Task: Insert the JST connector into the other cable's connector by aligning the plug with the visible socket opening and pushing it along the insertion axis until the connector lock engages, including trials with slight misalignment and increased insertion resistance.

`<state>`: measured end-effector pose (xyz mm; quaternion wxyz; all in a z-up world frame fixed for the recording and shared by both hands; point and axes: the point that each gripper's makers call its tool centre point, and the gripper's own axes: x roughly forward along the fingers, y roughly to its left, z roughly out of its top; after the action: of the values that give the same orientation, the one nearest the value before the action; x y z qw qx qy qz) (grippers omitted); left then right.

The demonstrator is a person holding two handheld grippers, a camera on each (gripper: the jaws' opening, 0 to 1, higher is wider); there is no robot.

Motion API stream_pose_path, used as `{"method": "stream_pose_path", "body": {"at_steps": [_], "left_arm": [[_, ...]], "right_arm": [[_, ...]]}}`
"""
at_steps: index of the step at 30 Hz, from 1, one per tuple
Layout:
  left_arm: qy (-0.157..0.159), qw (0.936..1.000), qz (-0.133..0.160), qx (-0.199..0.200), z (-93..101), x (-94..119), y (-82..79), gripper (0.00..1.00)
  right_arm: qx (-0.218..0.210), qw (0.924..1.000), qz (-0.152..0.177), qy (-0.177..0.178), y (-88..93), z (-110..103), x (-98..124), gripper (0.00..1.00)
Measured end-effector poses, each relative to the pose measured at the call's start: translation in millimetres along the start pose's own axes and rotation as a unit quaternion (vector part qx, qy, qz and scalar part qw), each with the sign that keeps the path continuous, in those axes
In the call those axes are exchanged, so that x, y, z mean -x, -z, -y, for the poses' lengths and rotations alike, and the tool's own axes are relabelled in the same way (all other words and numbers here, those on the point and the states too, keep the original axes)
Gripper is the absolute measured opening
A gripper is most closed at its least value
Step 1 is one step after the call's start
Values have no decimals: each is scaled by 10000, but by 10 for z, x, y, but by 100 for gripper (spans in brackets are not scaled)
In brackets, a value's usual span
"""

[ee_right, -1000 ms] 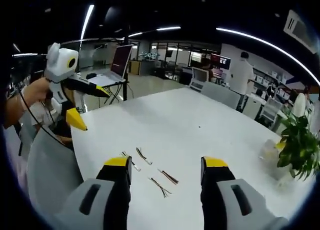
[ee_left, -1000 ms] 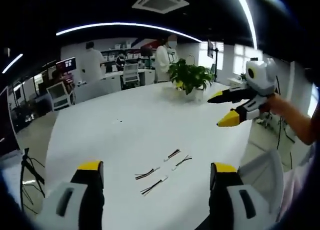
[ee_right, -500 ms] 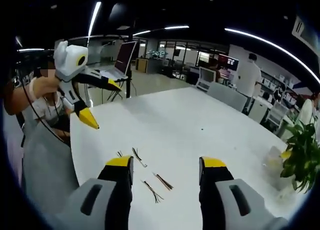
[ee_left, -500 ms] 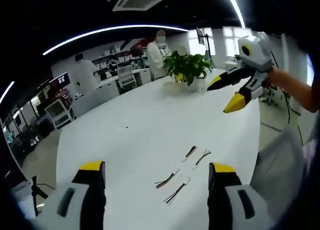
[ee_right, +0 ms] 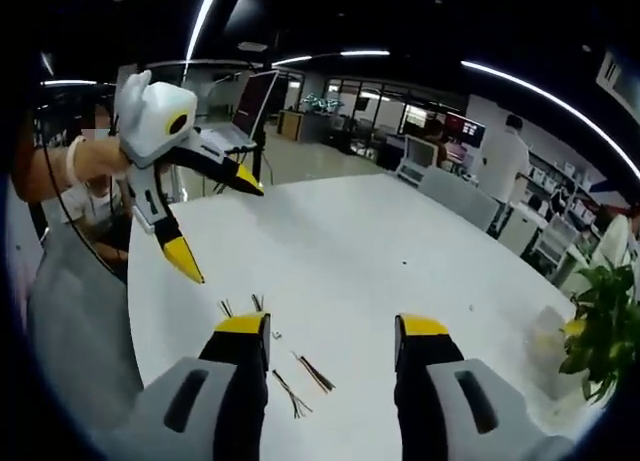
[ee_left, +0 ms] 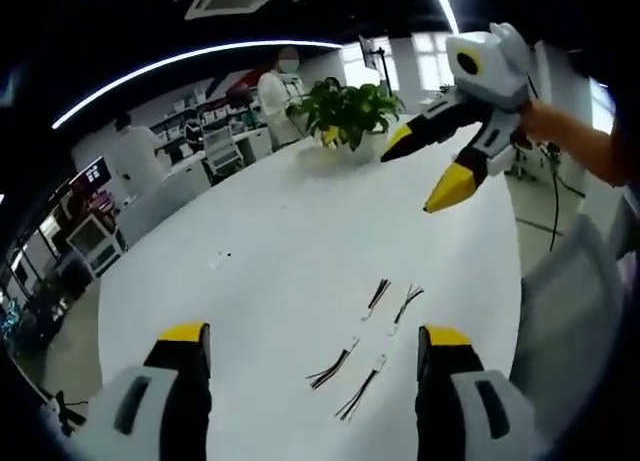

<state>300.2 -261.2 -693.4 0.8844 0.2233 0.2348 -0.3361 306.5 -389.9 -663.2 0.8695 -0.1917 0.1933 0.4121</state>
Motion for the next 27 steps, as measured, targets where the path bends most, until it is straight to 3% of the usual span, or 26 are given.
{"method": "stream_pose_path", "body": {"at_steps": [5, 9, 13, 17, 23, 27], "left_arm": [[168, 9998, 64, -88, 43, -94, 0, 79], [472, 9969, 616, 120, 142, -151, -139, 74], [632, 9959, 639, 143, 190, -194, -103, 59], [654, 9949, 712, 282, 192, -285, -47, 64], [537, 9954, 792, -21, 191, -381, -14, 63], [565, 9952, 738, -310, 193, -427, 43, 65]], "right_arm": [[-220, 9997, -71, 41, 88, 54, -35, 44], [-225, 9997, -95, 46, 168, 70, -42, 40], [-285, 9995, -77, 69, 249, 103, -59, 39], [-70, 9998, 32, 162, 294, 152, -74, 45], [-35, 9996, 239, -171, 353, 68, -111, 36], [225, 9972, 698, -151, 273, 54, -141, 49]]}}
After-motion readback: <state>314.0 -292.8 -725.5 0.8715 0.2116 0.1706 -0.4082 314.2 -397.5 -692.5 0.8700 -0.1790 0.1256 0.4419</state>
